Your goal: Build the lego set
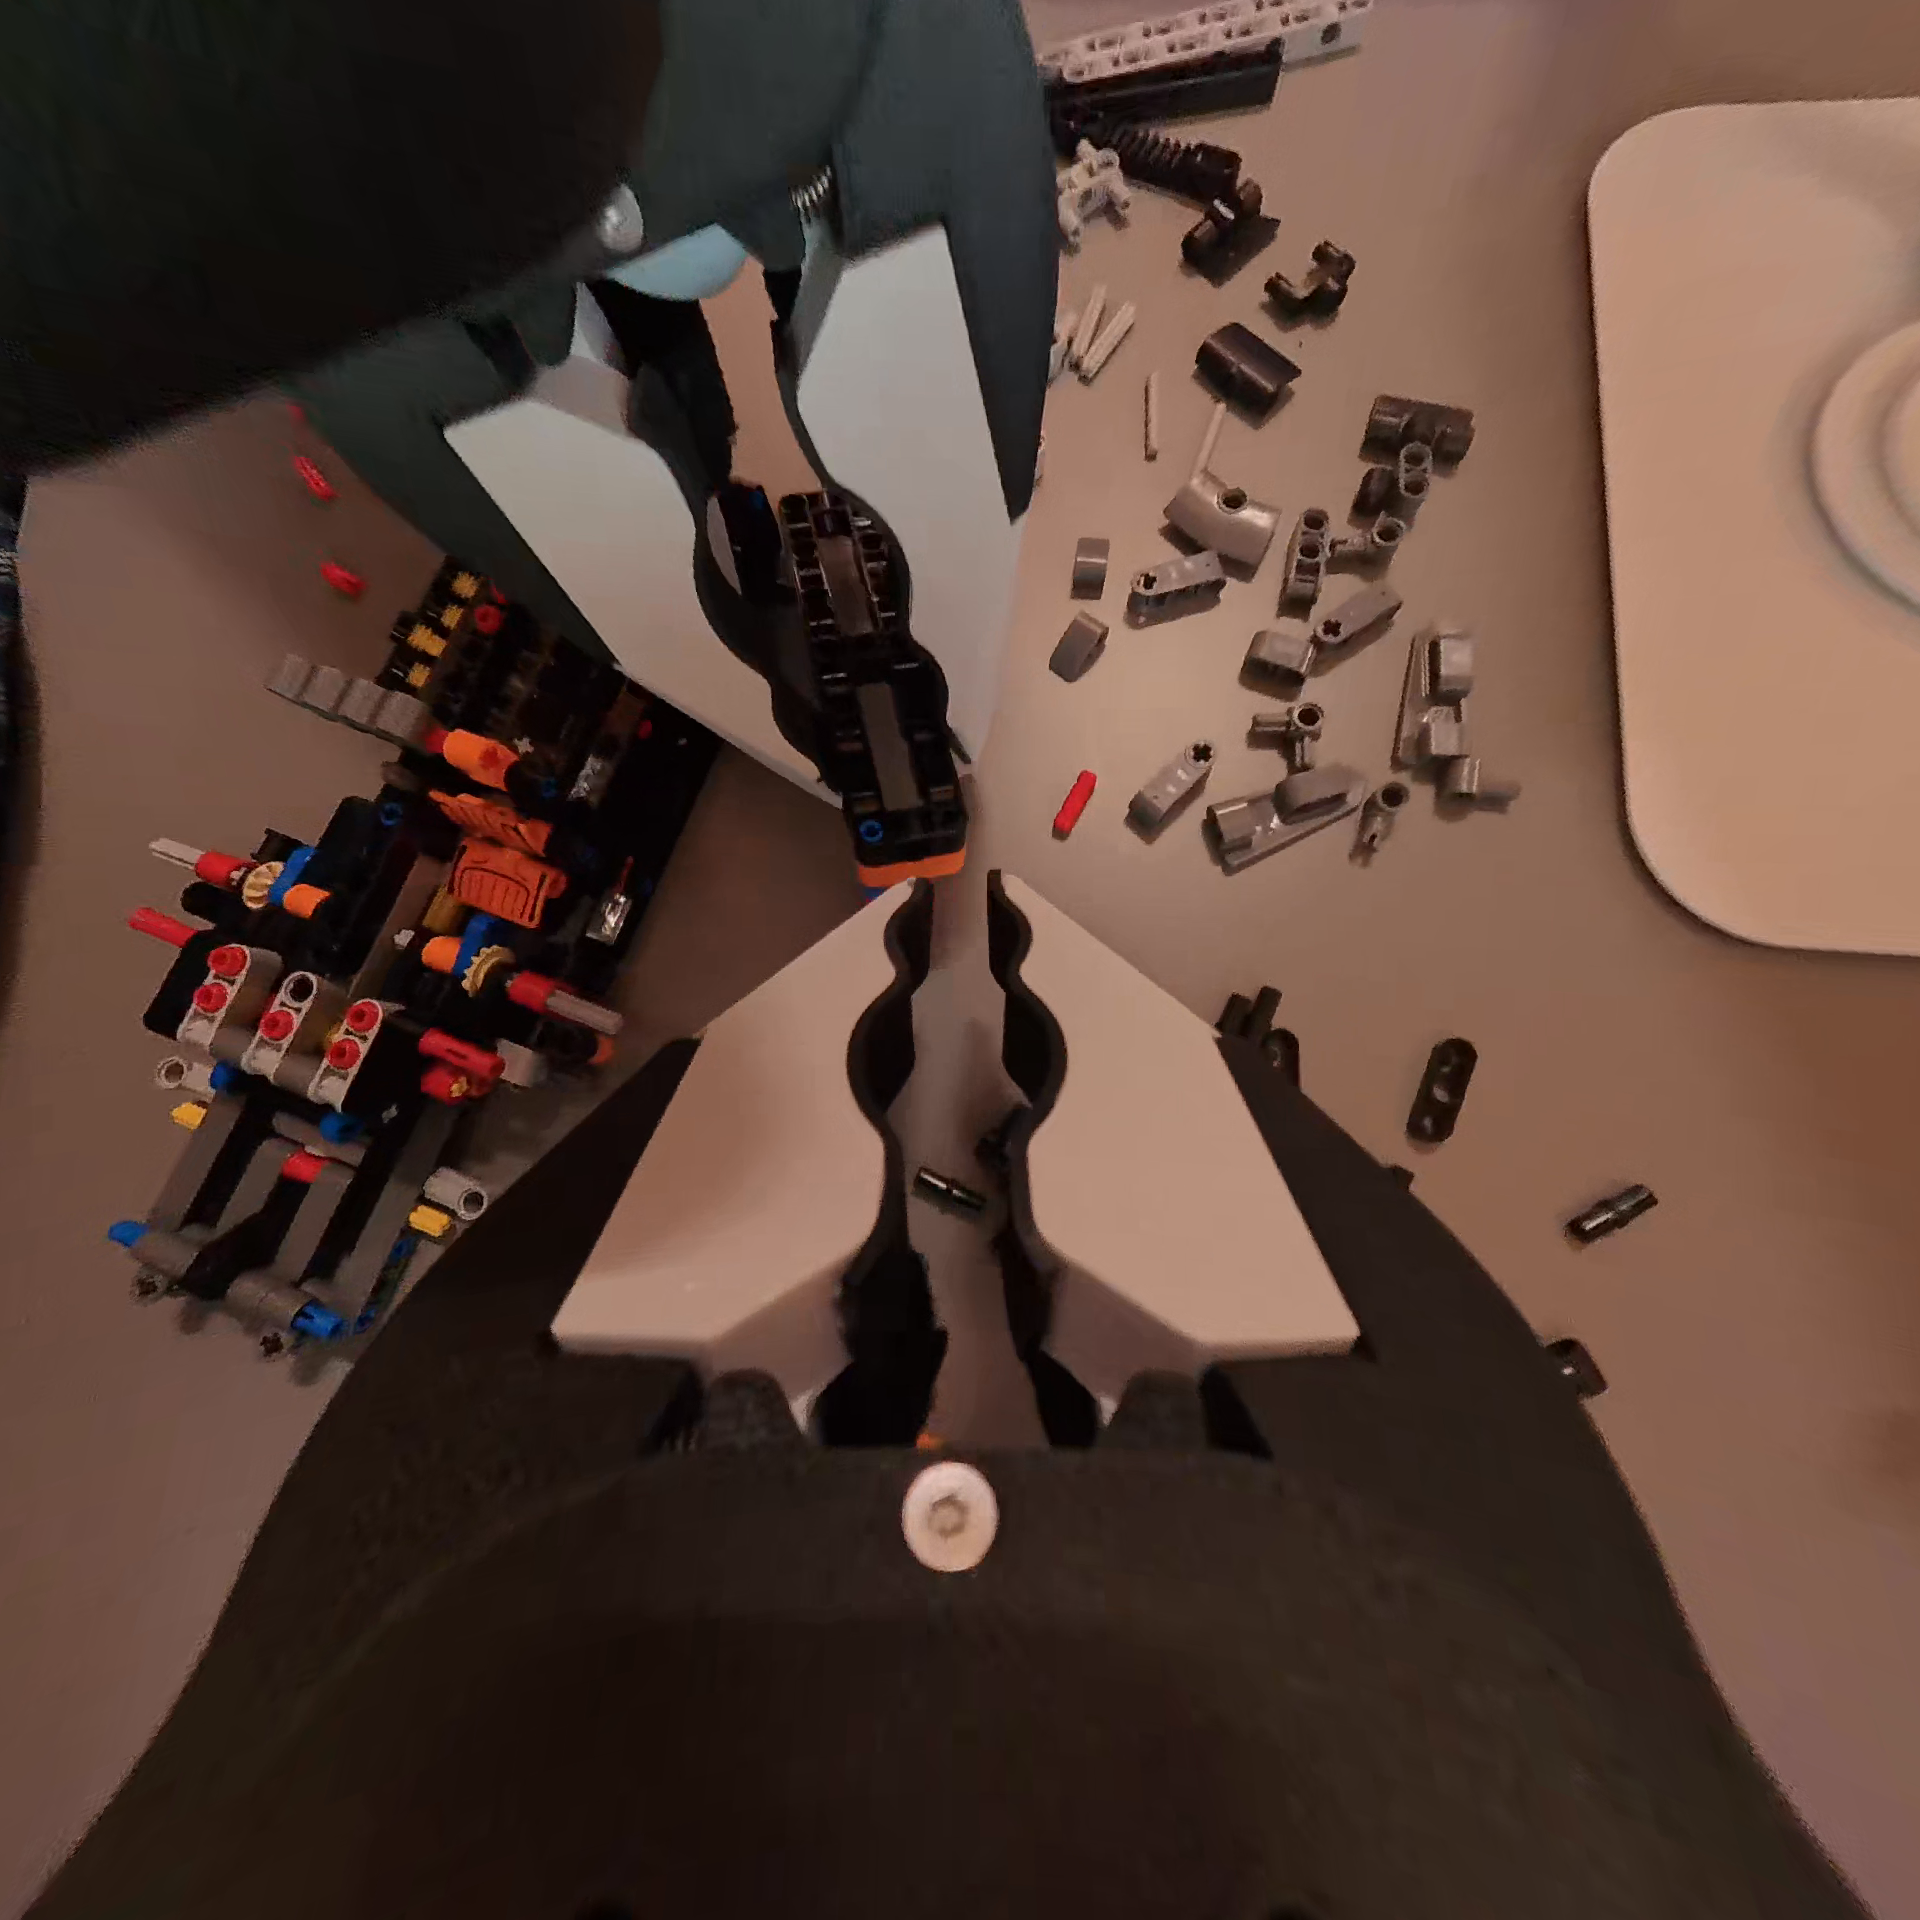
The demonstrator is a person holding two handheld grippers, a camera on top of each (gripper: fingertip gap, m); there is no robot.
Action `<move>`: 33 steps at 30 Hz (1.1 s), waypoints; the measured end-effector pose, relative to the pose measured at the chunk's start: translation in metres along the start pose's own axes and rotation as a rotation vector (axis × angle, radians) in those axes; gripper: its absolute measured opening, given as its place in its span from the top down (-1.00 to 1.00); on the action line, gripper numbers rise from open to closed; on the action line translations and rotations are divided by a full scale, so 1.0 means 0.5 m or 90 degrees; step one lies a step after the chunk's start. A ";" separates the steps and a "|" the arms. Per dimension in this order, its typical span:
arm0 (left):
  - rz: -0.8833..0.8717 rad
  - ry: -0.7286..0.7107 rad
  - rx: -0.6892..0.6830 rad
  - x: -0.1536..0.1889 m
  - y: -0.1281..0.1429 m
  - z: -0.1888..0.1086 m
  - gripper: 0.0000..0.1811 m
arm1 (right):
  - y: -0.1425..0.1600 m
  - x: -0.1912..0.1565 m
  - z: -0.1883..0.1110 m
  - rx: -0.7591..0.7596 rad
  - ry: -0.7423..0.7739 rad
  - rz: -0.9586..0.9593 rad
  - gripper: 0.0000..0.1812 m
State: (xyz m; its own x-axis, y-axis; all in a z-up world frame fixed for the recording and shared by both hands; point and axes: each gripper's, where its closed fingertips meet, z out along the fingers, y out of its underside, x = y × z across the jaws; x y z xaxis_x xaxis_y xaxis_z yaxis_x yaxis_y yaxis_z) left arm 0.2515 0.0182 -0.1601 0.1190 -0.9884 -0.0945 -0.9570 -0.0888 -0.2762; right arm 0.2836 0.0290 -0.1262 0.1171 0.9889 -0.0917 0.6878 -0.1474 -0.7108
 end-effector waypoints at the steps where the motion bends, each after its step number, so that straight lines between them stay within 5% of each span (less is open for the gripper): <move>1: 0.002 -0.003 -0.007 -0.001 0.001 0.001 0.70 | -0.003 0.001 0.000 0.005 -0.005 0.000 0.93; 27: -0.054 -0.015 -0.087 0.005 0.009 0.005 0.70 | 0.024 0.004 0.007 -0.007 -0.054 0.004 0.98; 33: -0.046 -0.025 -0.102 -0.003 0.011 0.006 0.70 | 0.003 -0.013 -0.002 0.030 -0.064 -0.049 0.85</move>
State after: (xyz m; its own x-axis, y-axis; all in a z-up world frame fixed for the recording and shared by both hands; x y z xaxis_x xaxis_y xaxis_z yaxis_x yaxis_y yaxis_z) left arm 0.2471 0.0194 -0.1643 0.1957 -0.9735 -0.1185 -0.9752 -0.1804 -0.1283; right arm 0.2845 0.0225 -0.1262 -0.0087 0.9947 -0.1028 0.6570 -0.0718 -0.7505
